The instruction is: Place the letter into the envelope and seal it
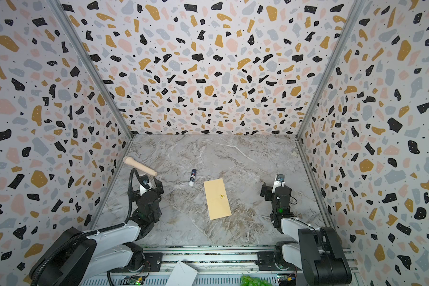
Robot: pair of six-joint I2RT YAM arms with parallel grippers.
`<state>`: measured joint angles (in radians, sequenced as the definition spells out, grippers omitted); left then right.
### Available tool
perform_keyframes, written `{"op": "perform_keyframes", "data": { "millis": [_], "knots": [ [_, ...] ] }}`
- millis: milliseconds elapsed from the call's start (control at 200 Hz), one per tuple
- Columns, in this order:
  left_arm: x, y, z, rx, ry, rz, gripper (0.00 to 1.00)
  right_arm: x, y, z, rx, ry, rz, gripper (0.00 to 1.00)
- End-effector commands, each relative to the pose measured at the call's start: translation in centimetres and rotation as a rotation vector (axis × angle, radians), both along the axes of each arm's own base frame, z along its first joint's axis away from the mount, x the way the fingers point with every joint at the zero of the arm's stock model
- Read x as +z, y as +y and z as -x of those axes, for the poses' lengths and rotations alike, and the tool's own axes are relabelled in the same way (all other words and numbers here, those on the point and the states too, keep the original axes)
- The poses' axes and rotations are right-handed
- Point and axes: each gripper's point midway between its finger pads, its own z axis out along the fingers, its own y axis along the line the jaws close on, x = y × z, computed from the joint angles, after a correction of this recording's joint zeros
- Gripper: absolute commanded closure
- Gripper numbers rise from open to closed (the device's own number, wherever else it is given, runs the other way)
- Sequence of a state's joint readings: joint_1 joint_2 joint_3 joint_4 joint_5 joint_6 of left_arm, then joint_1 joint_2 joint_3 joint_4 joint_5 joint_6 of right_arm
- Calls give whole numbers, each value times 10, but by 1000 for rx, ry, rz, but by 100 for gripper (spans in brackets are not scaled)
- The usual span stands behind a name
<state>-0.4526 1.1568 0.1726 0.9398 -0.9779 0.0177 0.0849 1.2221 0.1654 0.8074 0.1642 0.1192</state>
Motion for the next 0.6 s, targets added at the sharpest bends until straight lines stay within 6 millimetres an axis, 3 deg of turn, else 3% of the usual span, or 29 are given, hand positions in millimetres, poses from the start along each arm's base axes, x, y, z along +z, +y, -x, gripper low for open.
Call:
{"op": "perform_keyframes", "data": {
  "millis": [0,110,325,491,596],
  "knots": [
    [17,18,12,77,-116,20,0,53,7,-17,50,-227,35,0],
    [5,25,20,73,-136,34,0,57,15,-19,105,-262,70,0],
    [-4,11,-1,-7,-101,-17,0,48,22,-12,140,-333,94,1],
    [-8,11,-12,-55,-68,9,0,30,29,-35,173,-211,101,1],
    [-12,8,-22,-117,-52,26,0,30,28,-36,176,-208,94,1]
  ]
}}
